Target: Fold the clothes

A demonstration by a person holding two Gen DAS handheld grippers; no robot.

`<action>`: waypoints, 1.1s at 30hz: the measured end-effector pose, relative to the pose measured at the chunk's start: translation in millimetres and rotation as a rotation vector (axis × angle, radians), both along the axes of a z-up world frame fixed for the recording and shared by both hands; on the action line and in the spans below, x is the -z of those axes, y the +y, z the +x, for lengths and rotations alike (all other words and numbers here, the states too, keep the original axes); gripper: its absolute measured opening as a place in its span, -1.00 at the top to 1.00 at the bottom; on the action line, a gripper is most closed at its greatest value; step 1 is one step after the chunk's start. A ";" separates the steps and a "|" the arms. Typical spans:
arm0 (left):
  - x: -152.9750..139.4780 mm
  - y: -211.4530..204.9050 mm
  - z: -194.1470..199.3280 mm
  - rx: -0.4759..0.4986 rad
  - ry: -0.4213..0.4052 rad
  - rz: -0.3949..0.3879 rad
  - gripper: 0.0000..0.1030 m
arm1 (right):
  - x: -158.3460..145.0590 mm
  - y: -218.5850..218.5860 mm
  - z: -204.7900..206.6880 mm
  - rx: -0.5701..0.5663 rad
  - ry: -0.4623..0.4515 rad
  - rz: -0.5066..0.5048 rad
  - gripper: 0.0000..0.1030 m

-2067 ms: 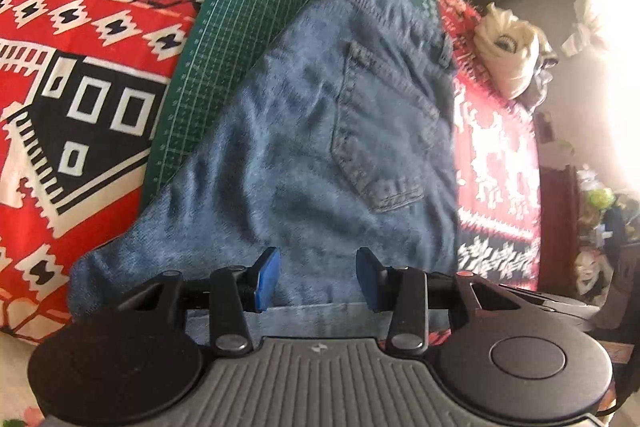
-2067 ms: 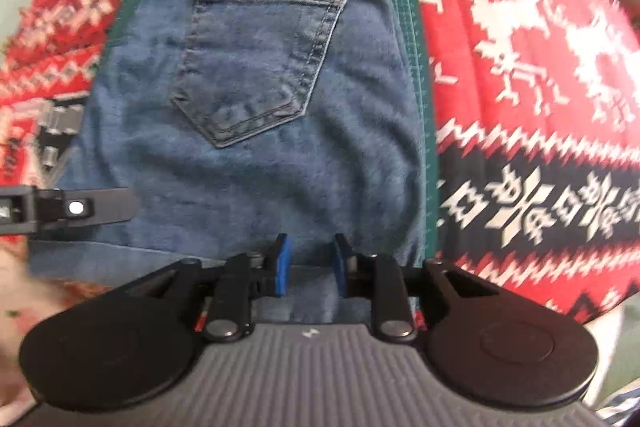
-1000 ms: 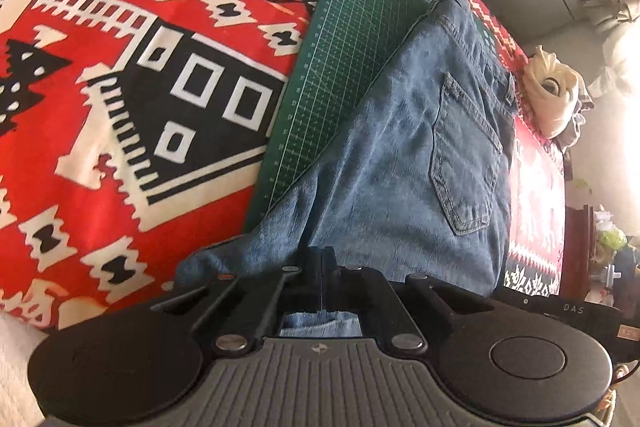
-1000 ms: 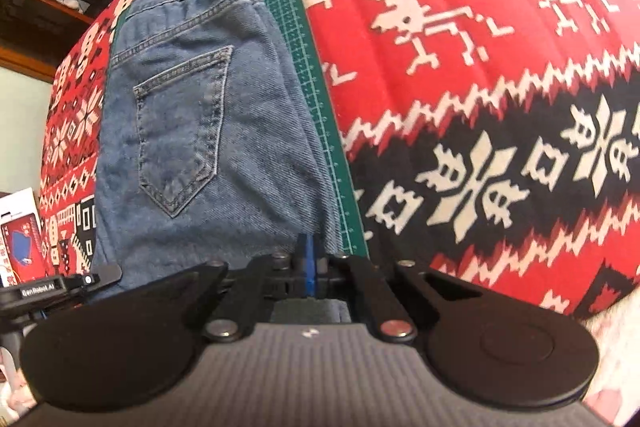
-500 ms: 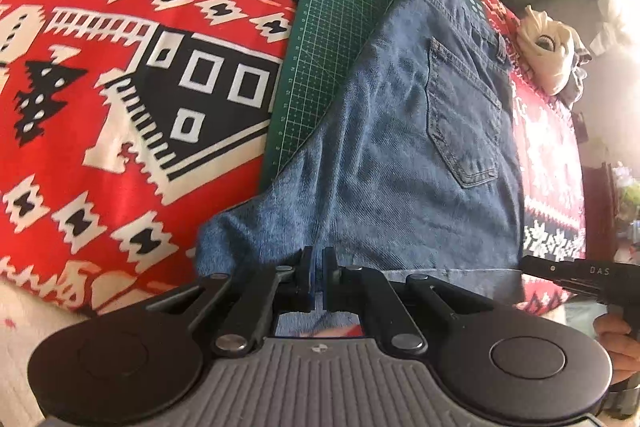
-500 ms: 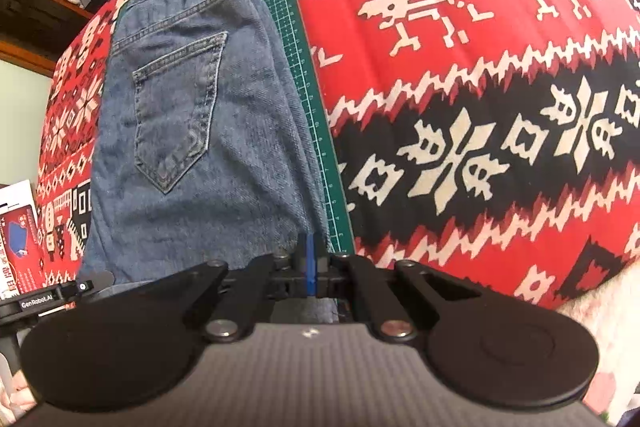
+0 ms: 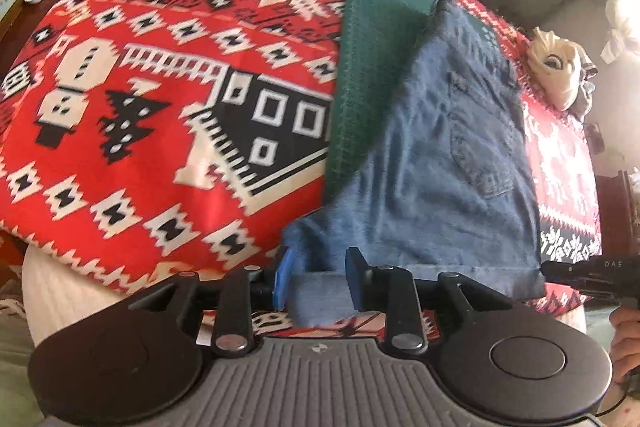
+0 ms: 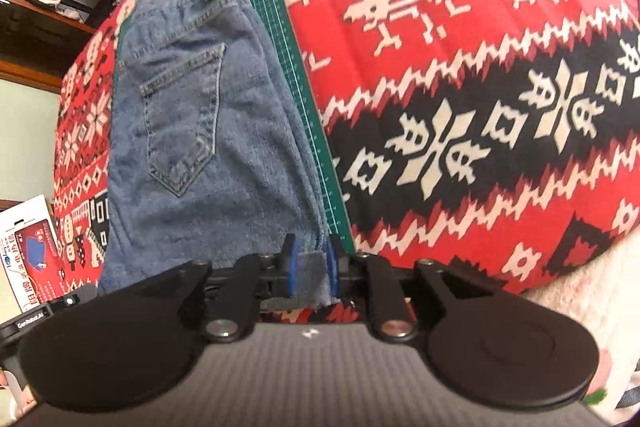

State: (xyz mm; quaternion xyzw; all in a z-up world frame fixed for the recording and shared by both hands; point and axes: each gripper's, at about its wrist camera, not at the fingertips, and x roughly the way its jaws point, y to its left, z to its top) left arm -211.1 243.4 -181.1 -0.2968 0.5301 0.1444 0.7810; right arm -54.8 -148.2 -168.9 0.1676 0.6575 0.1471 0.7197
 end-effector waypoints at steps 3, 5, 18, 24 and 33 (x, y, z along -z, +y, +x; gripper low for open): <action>7.6 2.7 -4.9 0.006 0.017 0.002 0.29 | 6.2 1.6 -2.2 -0.004 0.020 -0.012 0.65; 14.8 2.4 -5.4 0.012 0.023 -0.019 0.22 | 8.9 2.2 -3.2 -0.002 0.026 -0.012 0.62; 31.4 5.2 7.3 0.002 0.032 -0.139 0.56 | 13.0 11.7 -14.2 -0.043 0.011 -0.024 0.47; 26.4 -4.4 -2.0 0.025 0.056 -0.131 0.66 | 2.9 26.7 -27.2 -0.070 -0.030 -0.094 0.70; 22.8 -13.1 -17.8 0.032 0.078 -0.139 0.66 | 0.8 13.8 -48.4 -0.085 0.024 -0.078 0.73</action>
